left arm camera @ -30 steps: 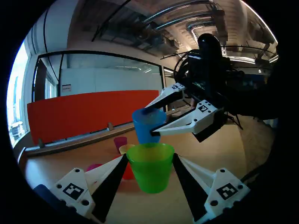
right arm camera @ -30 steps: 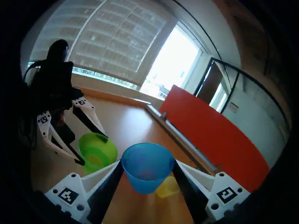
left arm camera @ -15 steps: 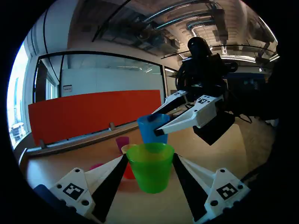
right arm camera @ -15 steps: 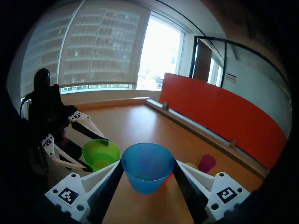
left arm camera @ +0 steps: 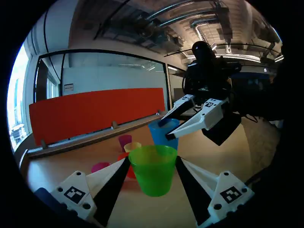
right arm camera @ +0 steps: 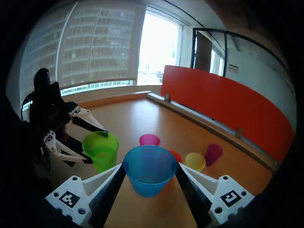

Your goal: Pour water

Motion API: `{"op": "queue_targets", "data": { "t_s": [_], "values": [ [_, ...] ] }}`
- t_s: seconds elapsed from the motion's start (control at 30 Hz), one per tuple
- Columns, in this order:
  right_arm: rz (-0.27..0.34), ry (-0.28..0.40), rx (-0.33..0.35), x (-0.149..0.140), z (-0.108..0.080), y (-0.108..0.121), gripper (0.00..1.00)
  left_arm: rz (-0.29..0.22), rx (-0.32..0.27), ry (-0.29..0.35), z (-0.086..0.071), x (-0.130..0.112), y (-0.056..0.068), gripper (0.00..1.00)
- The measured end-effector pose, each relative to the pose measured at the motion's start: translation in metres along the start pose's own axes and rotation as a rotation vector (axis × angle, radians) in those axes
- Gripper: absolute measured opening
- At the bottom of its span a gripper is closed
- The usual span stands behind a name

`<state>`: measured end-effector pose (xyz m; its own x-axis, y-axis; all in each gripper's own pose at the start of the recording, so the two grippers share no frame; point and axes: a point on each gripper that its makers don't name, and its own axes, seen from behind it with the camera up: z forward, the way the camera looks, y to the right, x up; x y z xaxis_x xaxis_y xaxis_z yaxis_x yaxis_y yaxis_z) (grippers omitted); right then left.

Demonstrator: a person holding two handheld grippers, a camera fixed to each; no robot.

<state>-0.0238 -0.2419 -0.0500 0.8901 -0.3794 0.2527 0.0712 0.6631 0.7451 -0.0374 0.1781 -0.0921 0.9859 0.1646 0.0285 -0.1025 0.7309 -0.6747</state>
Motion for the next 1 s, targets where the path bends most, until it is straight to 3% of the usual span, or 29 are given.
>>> {"op": "queue_targets", "data": {
  "t_s": [0.57, 1.0],
  "values": [
    [0.048, -0.09, -0.011, -0.057, -0.006, 0.01, 0.93, 0.001, 0.0, -0.084, -0.002, -0.032, -0.004, 0.87],
    [0.051, -0.17, 0.009, -0.092, -0.003, 0.008, 0.93, 0.008, -0.004, -0.192, -0.002, -0.064, -0.008, 0.87]
  ]
}}
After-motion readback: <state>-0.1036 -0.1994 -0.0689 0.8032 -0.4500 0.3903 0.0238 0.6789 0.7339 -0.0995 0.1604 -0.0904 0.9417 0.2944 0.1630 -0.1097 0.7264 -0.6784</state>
